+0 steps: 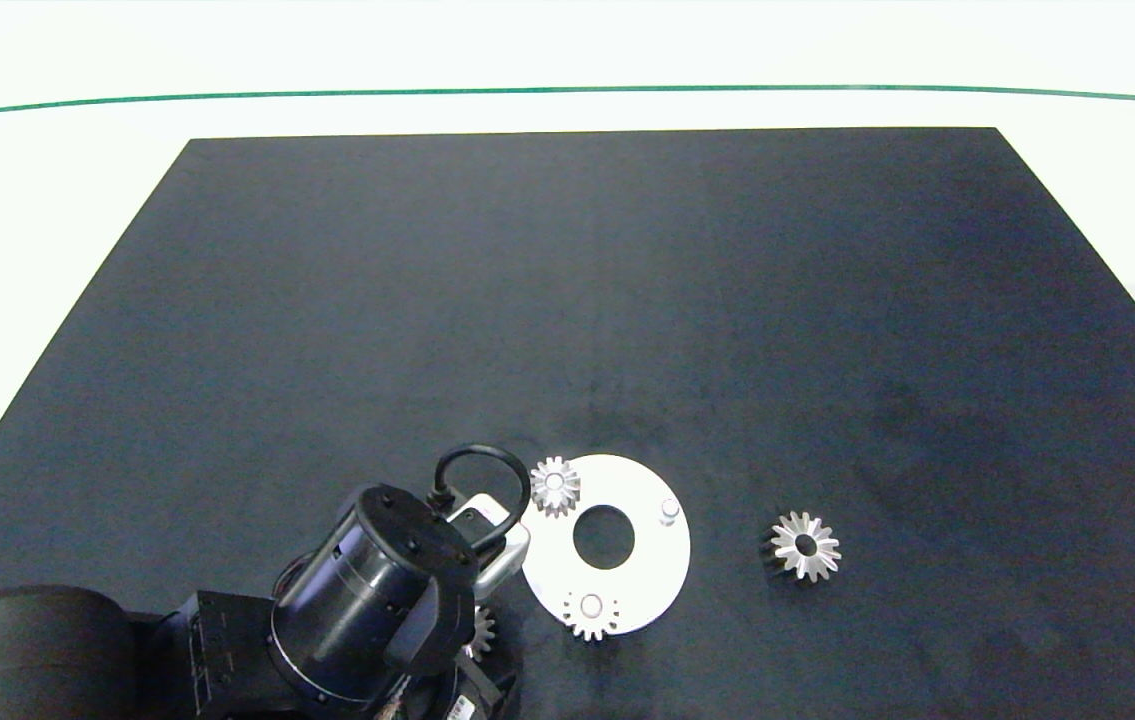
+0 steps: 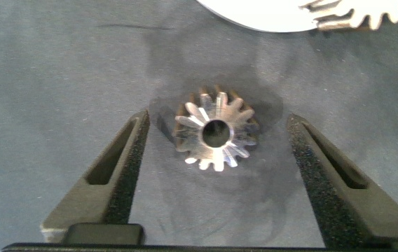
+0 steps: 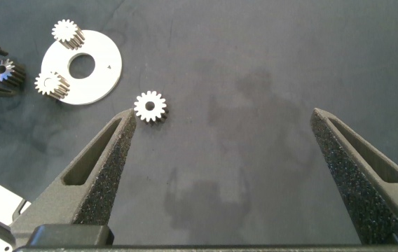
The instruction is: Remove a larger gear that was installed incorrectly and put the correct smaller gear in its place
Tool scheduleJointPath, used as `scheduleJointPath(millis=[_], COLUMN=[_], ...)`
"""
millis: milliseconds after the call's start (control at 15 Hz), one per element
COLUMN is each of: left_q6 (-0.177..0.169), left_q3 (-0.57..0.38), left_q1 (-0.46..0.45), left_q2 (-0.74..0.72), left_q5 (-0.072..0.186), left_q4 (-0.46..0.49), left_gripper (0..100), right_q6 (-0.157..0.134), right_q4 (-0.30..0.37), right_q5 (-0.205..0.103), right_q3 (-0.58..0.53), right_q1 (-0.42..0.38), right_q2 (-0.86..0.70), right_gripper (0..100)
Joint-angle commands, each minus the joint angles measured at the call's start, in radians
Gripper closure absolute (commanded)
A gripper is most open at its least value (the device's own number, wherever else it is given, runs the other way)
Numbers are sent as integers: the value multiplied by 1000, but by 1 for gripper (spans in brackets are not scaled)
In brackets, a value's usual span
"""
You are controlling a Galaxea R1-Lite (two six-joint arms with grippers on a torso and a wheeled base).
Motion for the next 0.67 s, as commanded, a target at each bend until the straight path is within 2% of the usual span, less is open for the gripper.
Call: scheduleJointPath(millis=[67,267,667], left_q6=[-1,1,2], left_q3=[4,15,22], left_q1=[-2,-2,-16], left_q2=[13,39,38], left_q5=[4,2,8], left_q4=[-5,-69,-72], left_gripper=[29,35,47], right_q6=[-3,-3,-3], right_q4=[2,2,2], right_q5=[-1,1,2], right_q3=[0,2,2], right_q1=[1,1,1], right_q2=[4,4,3], right_gripper=[0,0,0])
